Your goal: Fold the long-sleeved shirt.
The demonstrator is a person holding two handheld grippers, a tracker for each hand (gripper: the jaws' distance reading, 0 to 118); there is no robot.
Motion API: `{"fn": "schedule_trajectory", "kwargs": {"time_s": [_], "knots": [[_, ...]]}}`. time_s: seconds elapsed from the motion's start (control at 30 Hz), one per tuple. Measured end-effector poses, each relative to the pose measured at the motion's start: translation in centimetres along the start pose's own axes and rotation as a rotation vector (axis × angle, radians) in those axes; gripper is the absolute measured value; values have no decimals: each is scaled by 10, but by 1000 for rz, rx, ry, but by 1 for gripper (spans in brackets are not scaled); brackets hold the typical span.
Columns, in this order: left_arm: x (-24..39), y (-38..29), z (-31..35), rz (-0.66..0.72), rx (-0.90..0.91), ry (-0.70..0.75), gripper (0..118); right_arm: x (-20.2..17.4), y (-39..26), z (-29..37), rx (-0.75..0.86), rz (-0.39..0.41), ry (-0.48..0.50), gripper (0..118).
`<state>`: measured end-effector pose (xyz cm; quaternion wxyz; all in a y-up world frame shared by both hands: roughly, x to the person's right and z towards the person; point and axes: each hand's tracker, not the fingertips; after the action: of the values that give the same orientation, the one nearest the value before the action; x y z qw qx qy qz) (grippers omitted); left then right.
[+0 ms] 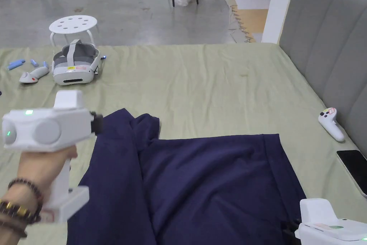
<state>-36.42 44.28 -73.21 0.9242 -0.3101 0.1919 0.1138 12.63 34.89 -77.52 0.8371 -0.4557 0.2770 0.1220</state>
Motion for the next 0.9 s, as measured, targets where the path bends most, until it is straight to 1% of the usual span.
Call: {"fn": "schedule_trajectory", "kwargs": {"time_s": [0.07, 0.1, 0.13, 0.17, 0.2, 0.23, 0.33, 0.4, 0.43, 0.47, 0.5, 0.53, 0.57, 0.6, 0.63, 0.67, 0.7, 0.73, 0.77, 0.8, 0.9], "knots": [[-4, 38, -52, 28, -12, -12, 56, -3, 2, -11, -12, -4, 5, 4], [-7, 51, -84, 52, -61, -35, 68, -4, 2, -17, -24, -6, 11, 4], [-10, 57, -111, 68, -100, -37, 68, -5, 6, -17, -36, -8, 18, 4], [-14, 66, -142, 81, -152, -24, 95, -6, 6, -23, -52, -18, 25, 4], [-13, 64, -167, 79, -207, -22, 107, -5, 5, -28, -64, -25, 39, 4], [-15, 63, -188, 36, -192, 42, 108, -4, 4, -33, -80, -39, 51, 4], [-10, 46, -231, -9, -303, 65, 94, 6, 3, -43, -101, -78, 36, 4], [-9, 26, -257, -21, -408, 70, 94, 10, 2, -47, -119, -87, 21, 4], [-9, 19, -265, -20, -472, 96, 87, 12, 1, -49, -129, -88, 18, 4], [-7, 9, -270, -19, -507, 115, 79, 14, -1, -51, -134, -89, 19, 4], [-3, -2, -267, -34, -518, 124, 78, 15, -2, -52, -139, -92, 19, 4], [3, 5, -264, -102, -356, 138, 74, 15, -2, -51, -145, -95, 18, 4], [6, 10, -256, -68, -413, 127, 62, 16, -3, -51, -147, -96, 16, 4], [9, 14, -248, -72, -393, 99, 27, 15, -4, -51, -147, -95, 17, 4], [15, 16, -243, -96, -371, 60, 19, 15, -5, -50, -146, -93, 18, 4], [20, 16, -240, -125, -382, 97, 19, 13, -5, -48, -145, -91, 19, 4], [20, 21, -235, -160, -389, 101, 19, 12, -6, -45, -143, -90, 23, 4], [22, 21, -229, -155, -373, 96, 19, 11, -6, -42, -140, -92, 27, 4], [22, 23, -222, -145, -363, 101, 19, 11, -7, -38, -132, -97, 31, 4], [20, 26, -214, -96, -344, 115, 19, 9, -7, -33, -119, -101, 35, 4], [12, 40, -187, -37, -301, 74, 19, 6, -8, -19, -94, -91, 20, 4]]}}
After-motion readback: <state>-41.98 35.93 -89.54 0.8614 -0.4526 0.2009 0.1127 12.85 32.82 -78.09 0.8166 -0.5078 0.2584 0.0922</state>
